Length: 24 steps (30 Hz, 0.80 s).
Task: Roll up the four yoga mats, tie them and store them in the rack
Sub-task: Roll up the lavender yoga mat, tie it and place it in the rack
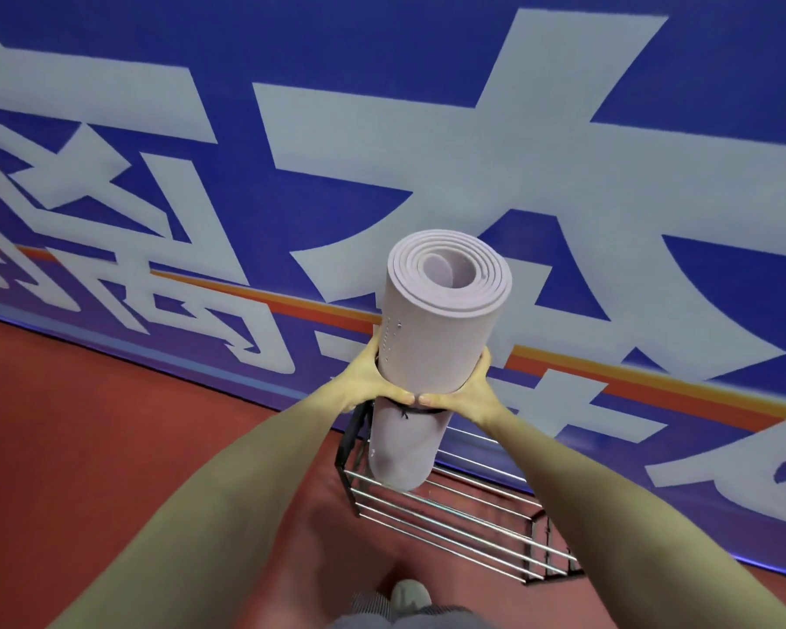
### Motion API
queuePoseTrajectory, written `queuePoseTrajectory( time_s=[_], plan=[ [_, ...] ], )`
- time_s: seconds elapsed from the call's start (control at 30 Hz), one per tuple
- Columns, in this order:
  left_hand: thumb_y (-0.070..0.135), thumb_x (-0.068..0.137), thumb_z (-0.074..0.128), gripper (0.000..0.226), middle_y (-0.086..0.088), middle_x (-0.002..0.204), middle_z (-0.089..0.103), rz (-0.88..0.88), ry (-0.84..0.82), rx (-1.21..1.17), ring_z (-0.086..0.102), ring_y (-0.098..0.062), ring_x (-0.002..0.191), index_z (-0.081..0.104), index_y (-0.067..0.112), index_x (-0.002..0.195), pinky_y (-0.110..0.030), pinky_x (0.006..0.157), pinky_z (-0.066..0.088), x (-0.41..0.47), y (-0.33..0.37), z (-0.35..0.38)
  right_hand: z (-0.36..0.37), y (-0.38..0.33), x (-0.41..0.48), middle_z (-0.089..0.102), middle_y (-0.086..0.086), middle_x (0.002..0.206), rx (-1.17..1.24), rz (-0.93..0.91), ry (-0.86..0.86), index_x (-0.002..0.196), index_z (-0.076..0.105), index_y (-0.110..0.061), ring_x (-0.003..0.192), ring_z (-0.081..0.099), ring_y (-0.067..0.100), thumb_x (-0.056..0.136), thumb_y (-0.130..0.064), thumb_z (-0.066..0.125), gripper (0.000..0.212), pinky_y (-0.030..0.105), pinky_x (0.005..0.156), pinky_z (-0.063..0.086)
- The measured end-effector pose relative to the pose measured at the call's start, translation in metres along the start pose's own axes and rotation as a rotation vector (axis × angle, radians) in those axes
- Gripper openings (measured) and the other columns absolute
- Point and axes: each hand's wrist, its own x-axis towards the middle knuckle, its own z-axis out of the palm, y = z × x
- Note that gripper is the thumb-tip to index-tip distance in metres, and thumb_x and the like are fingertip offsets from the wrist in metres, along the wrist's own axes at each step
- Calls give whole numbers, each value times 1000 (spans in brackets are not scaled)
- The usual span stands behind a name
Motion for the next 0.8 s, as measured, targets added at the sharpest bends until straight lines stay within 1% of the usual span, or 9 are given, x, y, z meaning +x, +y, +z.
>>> queuePoseTrajectory(
  time_s=[0.07, 0.13, 0.27, 0.33, 0.43, 0.53, 0.6, 0.73, 0.8],
  plan=[
    [8, 44, 90, 121, 9, 128, 54, -17, -7, 3, 50, -15, 122, 27, 29, 146, -37, 101, 47, 4, -6, -5, 5, 1, 3, 24, -5, 132, -13, 23, 7, 140, -3, -16, 121, 32, 9, 37, -30, 87, 137, 25, 95, 32],
    [7, 47, 91, 116, 9, 128, 54, -29, -15, 3, 50, -16, 123, 30, 29, 142, -39, 102, 46, 10, -14, -8, 8, 3, 8, 25, -5, 130, -13, 42, 9, 140, -1, -15, 120, 32, 10, 38, -29, 86, 135, 25, 94, 33],
    [4, 49, 91, 112, 10, 125, 54, -27, -13, 12, 50, -17, 123, 31, 25, 141, -34, 99, 46, 19, -27, -12, 14, 10, 15, 26, -10, 124, -58, 56, 15, 137, 1, -15, 120, 34, 9, 33, -37, 86, 136, 23, 92, 34],
    [11, 45, 92, 119, 10, 127, 51, -20, -41, 18, 48, -15, 123, 27, 23, 144, -34, 101, 46, 24, -33, -15, 17, 14, 19, 26, -16, 121, -76, 67, 10, 136, 1, -15, 120, 33, 8, 32, -41, 84, 137, 21, 91, 35],
    [19, 41, 90, 130, 9, 134, 47, -29, -91, 44, 46, -12, 126, 17, 27, 148, -38, 103, 45, 27, -41, -18, 21, 18, 23, 25, -11, 128, -75, 76, -19, 139, -2, -16, 120, 33, 6, 32, -48, 80, 139, 16, 89, 35],
    [8, 50, 89, 133, 13, 135, 41, -35, -147, 56, 43, -6, 126, 4, 32, 149, -25, 100, 45, 29, -48, -21, 23, 24, 27, 25, -7, 131, -79, 123, -49, 142, -4, -15, 121, 33, 8, 23, -58, 83, 153, 21, 93, 35],
    [6, 54, 88, 130, 17, 134, 40, -55, -177, 61, 42, -6, 127, 4, 32, 148, -21, 98, 45, 30, -53, -23, 24, 31, 29, 24, -7, 130, -85, 192, -76, 143, -4, -16, 122, 33, 10, 16, -68, 83, 162, 26, 97, 36],
    [6, 51, 89, 131, 12, 141, 36, -64, -172, 83, 37, -10, 133, 7, 34, 149, -34, 103, 45, 29, -67, -28, 29, 44, 26, 24, -5, 132, -107, 301, -127, 146, -8, -17, 127, 34, 15, 46, -42, 81, 136, 33, 102, 39],
    [1, 54, 88, 129, 11, 141, 37, -80, -158, 66, 38, -11, 132, 7, 34, 149, -34, 103, 45, 31, -67, -29, 30, 46, 29, 29, -5, 134, -74, 284, -101, 146, -8, -23, 120, 36, 12, 50, -39, 80, 131, 29, 96, 40]
  ],
)
